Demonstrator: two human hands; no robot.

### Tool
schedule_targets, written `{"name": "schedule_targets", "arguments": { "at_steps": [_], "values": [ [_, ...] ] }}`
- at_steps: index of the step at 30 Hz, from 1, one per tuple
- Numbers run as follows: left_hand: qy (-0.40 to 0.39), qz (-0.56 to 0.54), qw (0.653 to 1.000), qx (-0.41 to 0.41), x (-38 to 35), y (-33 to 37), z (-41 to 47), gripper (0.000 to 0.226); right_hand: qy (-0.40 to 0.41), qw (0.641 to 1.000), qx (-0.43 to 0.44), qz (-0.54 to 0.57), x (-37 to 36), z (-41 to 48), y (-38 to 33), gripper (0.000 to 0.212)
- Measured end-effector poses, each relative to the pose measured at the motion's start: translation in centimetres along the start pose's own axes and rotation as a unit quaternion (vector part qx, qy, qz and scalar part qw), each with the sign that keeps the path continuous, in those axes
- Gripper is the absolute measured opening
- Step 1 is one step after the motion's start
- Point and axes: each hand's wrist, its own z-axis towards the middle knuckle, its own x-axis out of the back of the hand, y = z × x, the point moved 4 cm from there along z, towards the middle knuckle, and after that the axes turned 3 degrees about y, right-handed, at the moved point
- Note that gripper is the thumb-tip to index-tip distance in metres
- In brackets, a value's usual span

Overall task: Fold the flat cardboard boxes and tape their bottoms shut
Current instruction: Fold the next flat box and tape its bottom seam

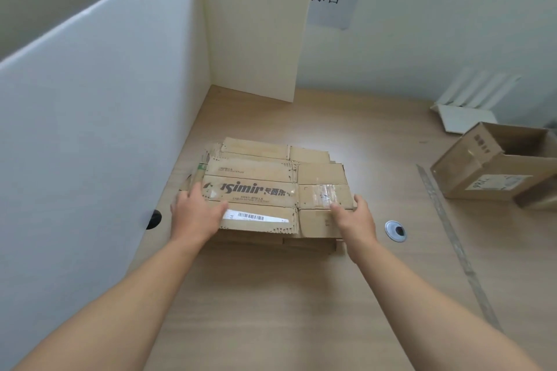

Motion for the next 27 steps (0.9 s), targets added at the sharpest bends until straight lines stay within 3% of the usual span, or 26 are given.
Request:
{"name": "schedule_targets", "arguments": {
  "at_steps": [4, 8, 15, 19, 21, 24, 27],
  "values": [
    [-0.015, -0.042, 0.999, -0.012, 1.2, 0.9, -3.0, 0.064, -0.086, 0.989, -0.089, 0.083, 3.2, -0.9, 2.7, 0.030],
    [-0.047, -0.052, 0.997, -0.041, 1.7, 1.7, -7.7, 0.062, -0.106, 0.984, -0.114, 0.087, 7.6, -2.5, 6.0, 0.016],
    [-0.056, -0.262, 0.963, 0.003, -0.1, 1.3, -20.1, 0.054, -0.123, 0.976, -0.079, 0.159, 16.3, -8.1, 11.0, 0.034],
    [-0.082, -0.356, 0.931, 0.008, -1.7, 2.2, -27.2, 0.046, -0.128, 0.974, -0.091, 0.163, 21.6, -10.6, 16.0, 0.023],
    [-0.102, -0.376, 0.921, -0.010, -2.6, 2.8, -30.4, 0.036, -0.099, 0.968, -0.072, 0.217, 24.2, -11.6, 18.4, 0.033],
    [-0.117, -0.357, 0.926, -0.042, -3.9, 3.6, -34.8, 0.043, -0.036, 0.950, -0.015, 0.310, 27.8, -13.3, 20.9, 0.046],
    [-0.094, -0.362, 0.926, -0.047, -5.2, 3.7, -37.5, 0.036, -0.019, 0.959, 0.038, 0.280, 29.9, -15.1, 22.9, 0.037]
  ]
}}
